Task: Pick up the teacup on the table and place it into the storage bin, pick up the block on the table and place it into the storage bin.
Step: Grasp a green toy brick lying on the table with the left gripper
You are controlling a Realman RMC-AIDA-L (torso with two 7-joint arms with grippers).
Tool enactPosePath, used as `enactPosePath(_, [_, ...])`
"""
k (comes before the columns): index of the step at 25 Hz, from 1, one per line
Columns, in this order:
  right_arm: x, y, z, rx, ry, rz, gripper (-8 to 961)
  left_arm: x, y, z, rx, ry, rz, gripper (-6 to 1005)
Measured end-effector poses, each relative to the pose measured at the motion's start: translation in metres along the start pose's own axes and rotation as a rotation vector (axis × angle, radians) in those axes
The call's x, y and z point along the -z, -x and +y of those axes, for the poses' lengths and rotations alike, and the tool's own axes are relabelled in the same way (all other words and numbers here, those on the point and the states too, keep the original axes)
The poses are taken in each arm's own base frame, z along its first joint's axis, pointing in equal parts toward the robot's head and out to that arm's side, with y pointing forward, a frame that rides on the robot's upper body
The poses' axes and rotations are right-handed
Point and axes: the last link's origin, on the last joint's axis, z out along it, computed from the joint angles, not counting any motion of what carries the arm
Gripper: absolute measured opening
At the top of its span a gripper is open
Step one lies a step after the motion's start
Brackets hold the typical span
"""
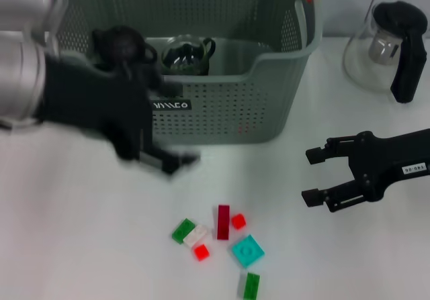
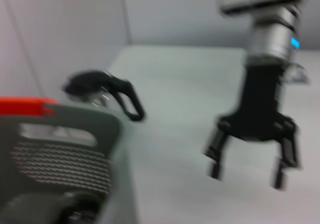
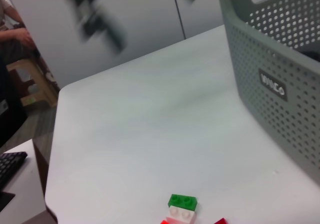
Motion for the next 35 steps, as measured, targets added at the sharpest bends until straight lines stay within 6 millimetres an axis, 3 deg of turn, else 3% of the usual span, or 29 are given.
enactPosePath(5, [-0.002, 0.001, 0.0, -0.007, 0.002, -0.004, 945, -0.016, 0.009, 0.021, -0.012, 0.064, -0.12, 963])
enactPosePath(11, [-0.005, 0.001, 0.0, -0.009, -0.001, -0.012, 945, -0.049, 0.022, 0.016, 0.137, 0.102, -0.282, 962])
enactPosePath(17, [-0.006, 0.002, 0.001, -0.02, 0.001, -0.014, 945, -0.071, 0.033, 0.011, 0.189, 0.087, -0.366, 961])
enactPosePath(25, [-0.006, 0.002, 0.001, -0.034, 0.002, -0.015, 945, -0.079, 0.041, 0.017, -0.105, 0.183, -0.399, 962])
enactPosePath(35, [-0.009, 0.002, -0.001, -0.111, -0.016, -0.027, 945, -0.096, 0.039, 0.005, -0.461, 0.23, -0.524, 962])
